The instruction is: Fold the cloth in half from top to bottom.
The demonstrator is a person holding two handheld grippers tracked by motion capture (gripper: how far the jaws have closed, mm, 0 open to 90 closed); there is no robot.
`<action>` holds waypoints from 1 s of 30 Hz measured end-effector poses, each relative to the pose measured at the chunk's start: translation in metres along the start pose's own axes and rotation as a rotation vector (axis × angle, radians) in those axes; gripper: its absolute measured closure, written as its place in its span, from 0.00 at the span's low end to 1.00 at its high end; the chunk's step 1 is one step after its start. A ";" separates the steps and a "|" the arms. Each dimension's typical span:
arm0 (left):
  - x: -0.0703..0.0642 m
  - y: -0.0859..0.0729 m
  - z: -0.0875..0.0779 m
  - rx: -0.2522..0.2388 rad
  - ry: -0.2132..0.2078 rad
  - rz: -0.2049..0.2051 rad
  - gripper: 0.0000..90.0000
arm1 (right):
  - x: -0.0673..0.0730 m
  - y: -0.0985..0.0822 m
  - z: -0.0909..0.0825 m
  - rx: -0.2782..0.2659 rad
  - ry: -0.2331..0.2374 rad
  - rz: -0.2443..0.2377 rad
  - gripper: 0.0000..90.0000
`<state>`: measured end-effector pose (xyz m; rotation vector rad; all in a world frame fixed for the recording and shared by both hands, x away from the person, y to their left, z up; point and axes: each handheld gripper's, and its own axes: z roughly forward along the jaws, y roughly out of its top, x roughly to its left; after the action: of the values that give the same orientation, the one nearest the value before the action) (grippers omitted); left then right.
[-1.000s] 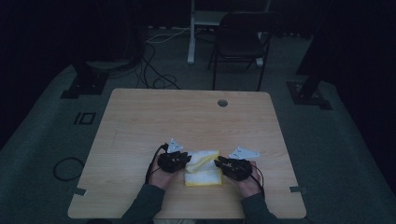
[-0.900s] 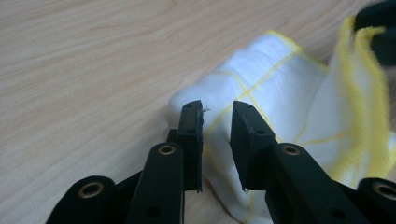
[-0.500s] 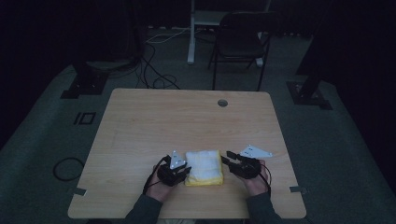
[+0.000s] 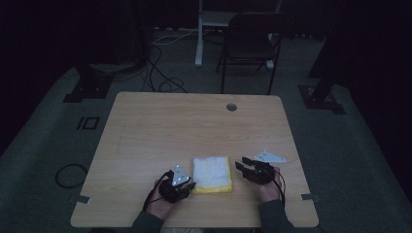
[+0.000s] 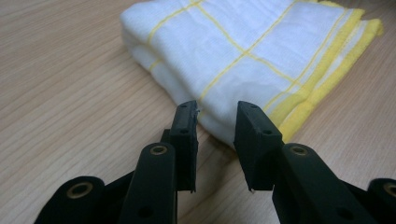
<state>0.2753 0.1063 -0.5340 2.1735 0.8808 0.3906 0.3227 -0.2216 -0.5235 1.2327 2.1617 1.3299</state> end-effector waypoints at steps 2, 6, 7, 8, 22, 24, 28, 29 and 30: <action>0.003 0.000 -0.001 -0.006 0.002 -0.009 0.78 | -0.003 -0.002 0.001 0.008 -0.018 -0.001 0.64; 0.009 -0.002 -0.002 -0.010 0.011 -0.029 0.77 | -0.009 -0.005 0.003 0.032 -0.045 0.014 0.63; 0.011 -0.002 -0.003 -0.010 0.013 -0.037 0.77 | -0.010 -0.006 0.004 0.036 -0.050 0.012 0.63; 0.011 -0.002 -0.003 -0.010 0.013 -0.037 0.77 | -0.010 -0.006 0.004 0.036 -0.050 0.012 0.63; 0.055 -0.007 -0.009 -0.043 0.086 -0.179 0.76 | -0.021 -0.009 0.011 0.103 -0.148 0.006 0.61; 0.059 -0.008 -0.011 -0.046 0.091 -0.195 0.76 | -0.022 -0.010 0.011 0.105 -0.151 0.013 0.61; 0.064 -0.008 -0.012 -0.047 0.095 -0.209 0.76 | -0.023 -0.010 0.011 0.106 -0.157 0.017 0.61; 0.067 -0.008 -0.013 -0.050 0.101 -0.215 0.76 | -0.024 -0.010 0.010 0.105 -0.164 0.021 0.61; 0.067 -0.008 -0.013 -0.050 0.101 -0.215 0.76 | -0.024 -0.010 0.010 0.105 -0.164 0.021 0.61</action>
<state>0.3127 0.1638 -0.5314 2.0031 1.1357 0.4131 0.3379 -0.2372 -0.5413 1.3567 2.1311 1.0934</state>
